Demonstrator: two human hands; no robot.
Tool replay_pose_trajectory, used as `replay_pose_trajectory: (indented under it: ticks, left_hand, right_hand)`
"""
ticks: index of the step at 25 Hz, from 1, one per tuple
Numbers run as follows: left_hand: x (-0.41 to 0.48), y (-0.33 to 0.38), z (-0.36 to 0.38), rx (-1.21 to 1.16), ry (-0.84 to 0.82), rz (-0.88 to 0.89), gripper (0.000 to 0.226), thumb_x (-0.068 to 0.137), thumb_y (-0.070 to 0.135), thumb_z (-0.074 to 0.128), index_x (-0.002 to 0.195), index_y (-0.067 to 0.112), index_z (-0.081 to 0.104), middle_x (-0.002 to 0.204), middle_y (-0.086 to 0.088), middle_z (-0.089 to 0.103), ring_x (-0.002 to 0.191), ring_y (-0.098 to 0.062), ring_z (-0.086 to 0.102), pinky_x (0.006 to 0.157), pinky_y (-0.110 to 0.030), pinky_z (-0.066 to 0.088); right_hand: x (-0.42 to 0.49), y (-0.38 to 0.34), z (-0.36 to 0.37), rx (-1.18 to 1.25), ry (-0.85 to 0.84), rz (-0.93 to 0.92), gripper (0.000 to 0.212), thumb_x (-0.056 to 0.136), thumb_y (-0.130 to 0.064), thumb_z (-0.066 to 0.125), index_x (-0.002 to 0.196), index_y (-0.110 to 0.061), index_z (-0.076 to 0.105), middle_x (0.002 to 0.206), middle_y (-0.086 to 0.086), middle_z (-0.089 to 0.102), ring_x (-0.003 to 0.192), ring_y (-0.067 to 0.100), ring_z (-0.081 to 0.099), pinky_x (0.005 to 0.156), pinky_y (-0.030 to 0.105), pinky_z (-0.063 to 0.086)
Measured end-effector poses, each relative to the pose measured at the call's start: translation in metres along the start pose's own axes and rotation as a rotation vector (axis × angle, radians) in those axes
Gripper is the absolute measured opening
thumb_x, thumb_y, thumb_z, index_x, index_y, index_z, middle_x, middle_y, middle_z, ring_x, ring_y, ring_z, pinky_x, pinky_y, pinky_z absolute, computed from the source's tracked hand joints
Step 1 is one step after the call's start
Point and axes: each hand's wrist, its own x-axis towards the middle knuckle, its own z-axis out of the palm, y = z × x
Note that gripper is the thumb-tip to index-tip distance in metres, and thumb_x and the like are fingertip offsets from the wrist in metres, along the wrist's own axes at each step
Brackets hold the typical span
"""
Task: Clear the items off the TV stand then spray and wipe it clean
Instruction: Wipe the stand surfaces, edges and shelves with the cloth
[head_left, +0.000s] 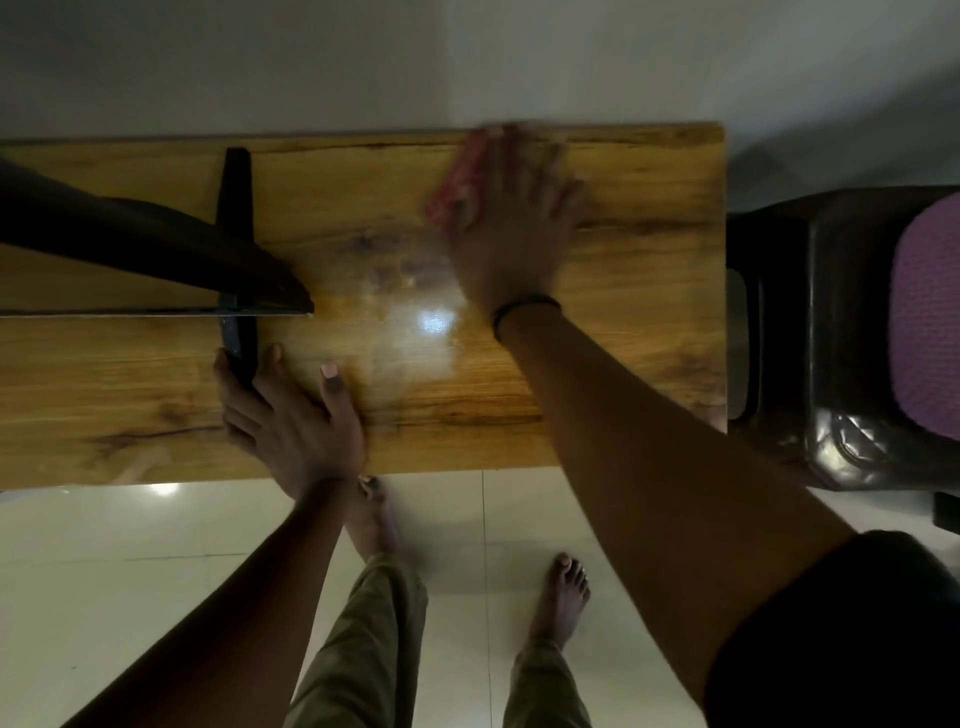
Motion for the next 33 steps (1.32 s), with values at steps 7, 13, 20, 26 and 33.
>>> replay_pose_trajectory:
  ticks: [7,13,20,26,33]
  left_hand:
    - [0.002,-0.004,0.002,-0.015,0.040,0.012,0.065,0.102,0.068,0.022,0.141,0.021,0.046,0.164,-0.016,0.025,0.143,-0.036,0.034,0.116,-0.050,0.027]
    - [0.003,0.000,-0.002,-0.021,0.044,0.022,0.066,0.102,0.068,0.019,0.140,0.022,0.048,0.162,-0.018,0.030,0.143,-0.037,0.036,0.115,-0.050,0.028]
    - [0.001,0.003,-0.016,-0.051,-0.014,0.062,0.068,0.102,0.061,0.026,0.143,0.014,0.052,0.160,-0.022,0.034,0.144,-0.040,0.037,0.116,-0.053,0.028]
    - [0.008,-0.037,-0.044,-0.779,-0.265,0.133,0.065,0.099,0.041,0.041,0.150,0.000,0.034,0.157,-0.021,0.031,0.146,-0.028,0.035,0.119,-0.050,0.031]
    - [0.081,-0.176,-0.088,-0.179,-0.268,0.361,0.066,0.101,0.040,0.037,0.156,0.004,0.031,0.166,-0.018,0.024,0.155,-0.038,0.016,0.124,-0.063,0.011]
  right_hand:
    - [-0.009,0.015,0.009,0.009,-0.041,-0.319,0.063,0.102,-0.046,0.029,0.162,-0.027,0.029,0.171,0.005,0.023,0.158,0.035,0.013,0.125,0.056,0.004]
    - [-0.049,0.147,-0.014,-0.034,0.000,0.043,0.063,0.107,-0.045,0.028,0.165,-0.025,0.015,0.173,0.011,0.011,0.158,0.040,0.006,0.127,0.060,0.005]
    - [-0.166,0.042,0.031,-0.008,-0.030,0.066,0.069,0.107,-0.053,0.025,0.166,-0.022,0.010,0.173,0.014,0.005,0.158,0.041,0.001,0.126,0.063,0.003]
    - [-0.134,-0.073,0.055,0.006,0.034,-0.180,0.065,0.104,-0.051,0.023,0.164,-0.025,0.021,0.172,0.010,0.017,0.158,0.039,0.008,0.126,0.061,0.002]
    - [-0.203,-0.099,0.069,-0.036,-0.004,-0.282,0.063,0.105,-0.047,0.028,0.164,-0.024,0.022,0.173,0.007,0.013,0.159,0.037,0.005,0.126,0.056,-0.004]
